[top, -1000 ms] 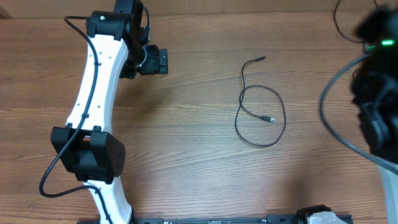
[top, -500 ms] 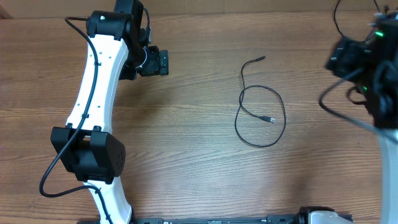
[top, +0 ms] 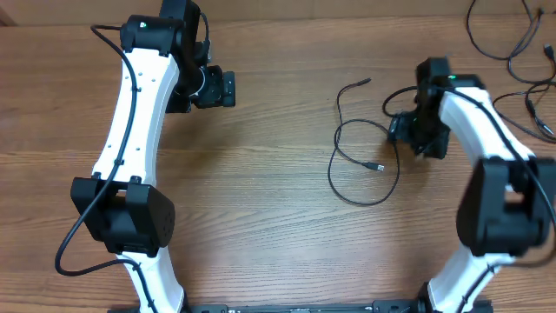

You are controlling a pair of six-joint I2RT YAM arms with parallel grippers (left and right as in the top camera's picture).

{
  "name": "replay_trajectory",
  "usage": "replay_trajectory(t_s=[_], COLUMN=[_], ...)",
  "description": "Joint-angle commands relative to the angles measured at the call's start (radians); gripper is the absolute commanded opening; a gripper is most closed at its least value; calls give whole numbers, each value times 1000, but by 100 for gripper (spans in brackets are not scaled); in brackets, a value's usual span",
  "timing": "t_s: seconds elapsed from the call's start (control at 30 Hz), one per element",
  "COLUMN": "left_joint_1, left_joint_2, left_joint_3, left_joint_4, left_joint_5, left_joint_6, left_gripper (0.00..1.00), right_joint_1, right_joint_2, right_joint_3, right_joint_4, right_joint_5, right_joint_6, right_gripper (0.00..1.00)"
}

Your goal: Untangle cables

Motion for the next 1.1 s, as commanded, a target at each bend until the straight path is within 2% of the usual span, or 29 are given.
replay_trajectory(t_s=[0.0,0.17,0.2,0.27,0.4,0.43,0.47,0.5,0.53,0.8,0.97,1.07], left_joint_1=[-2,-2,-2,-2,-2,-2,-2,-2,-2,-2,-2,-2], left_joint_2=[7,7,7,7,7,7,7,7,7,7,7,7], left_joint_3=[21,21,21,21,21,21,21,21,21,21,21,21], left_joint_4=[-5,-9,-7,-1,2,1,-2,-2,-3,-4,-17,-18], left_joint_5=[12,11,11,12,13,13,13,12,12,12,11,11], left_joint_6=[19,19,19,18,10,11,11,11,11,11,12,11], left_gripper=[94,95,95,95,95,95,95,95,95,95,95,95], right_joint_1=[-2,0,1,7,14,13,13,13,13,12,11,11], right_joint_2=[77,115,115,115,115,115,115,115,115,106,49,5], right_joint_3=[-11,-11,-11,-14,-36,-45,-53,-63,-71,-60,143,311], right_joint_4=[22,52,62,91,160,178,194,208,220,203,38,-43], right_joint_5=[-10,-33,-65,-145,-163,-163,-163,-163,-164,-163,-157,-90], right_joint_6=[-6,-38,-81,-232,-359,-381,-398,-402,-401,-385,-326,-251], right_gripper=[72,71,71,64,64,59,46,22,4,4,4,4])
